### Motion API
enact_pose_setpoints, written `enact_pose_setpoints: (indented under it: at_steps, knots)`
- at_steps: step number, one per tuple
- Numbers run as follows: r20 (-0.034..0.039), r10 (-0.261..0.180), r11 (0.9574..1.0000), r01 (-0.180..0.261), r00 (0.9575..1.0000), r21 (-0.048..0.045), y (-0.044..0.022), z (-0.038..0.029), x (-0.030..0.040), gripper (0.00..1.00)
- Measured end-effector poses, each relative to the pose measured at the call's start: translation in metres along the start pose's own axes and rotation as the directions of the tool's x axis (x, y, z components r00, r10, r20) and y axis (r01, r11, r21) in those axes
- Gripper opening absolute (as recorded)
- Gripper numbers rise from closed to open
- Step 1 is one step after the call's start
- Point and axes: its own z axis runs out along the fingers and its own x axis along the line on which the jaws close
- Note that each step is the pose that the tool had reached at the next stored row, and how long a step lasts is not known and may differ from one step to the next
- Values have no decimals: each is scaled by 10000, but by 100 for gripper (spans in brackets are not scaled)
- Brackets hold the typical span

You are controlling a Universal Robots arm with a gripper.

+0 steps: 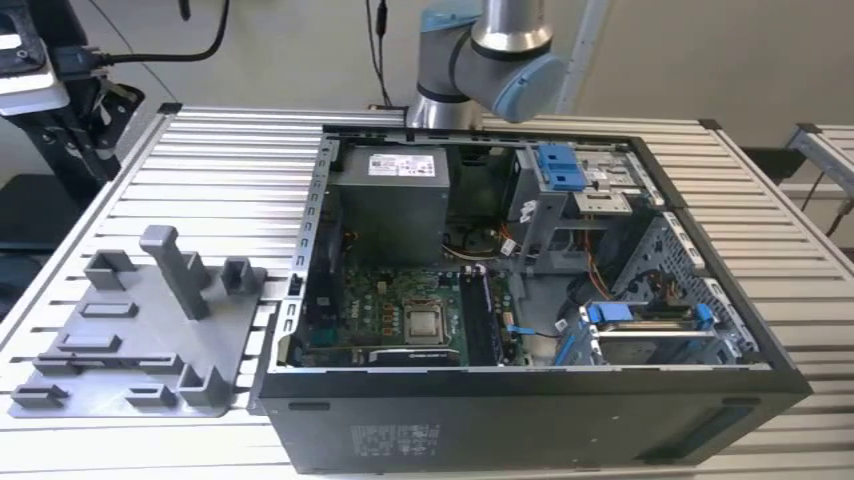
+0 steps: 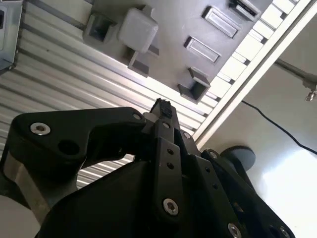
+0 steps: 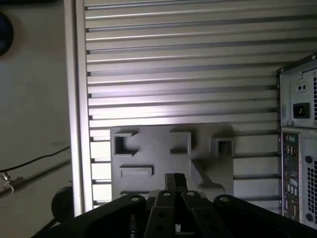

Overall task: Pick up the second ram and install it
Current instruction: 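Reach for the second ram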

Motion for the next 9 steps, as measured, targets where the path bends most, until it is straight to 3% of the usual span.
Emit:
enact_pose_setpoints:
  at_steps: [3,9]
  knots:
    - [-2,2,10000,-2,10000,1,-43,0,0,11]
    - [-1,1,10000,-1,10000,1,-303,-1,-2,11]
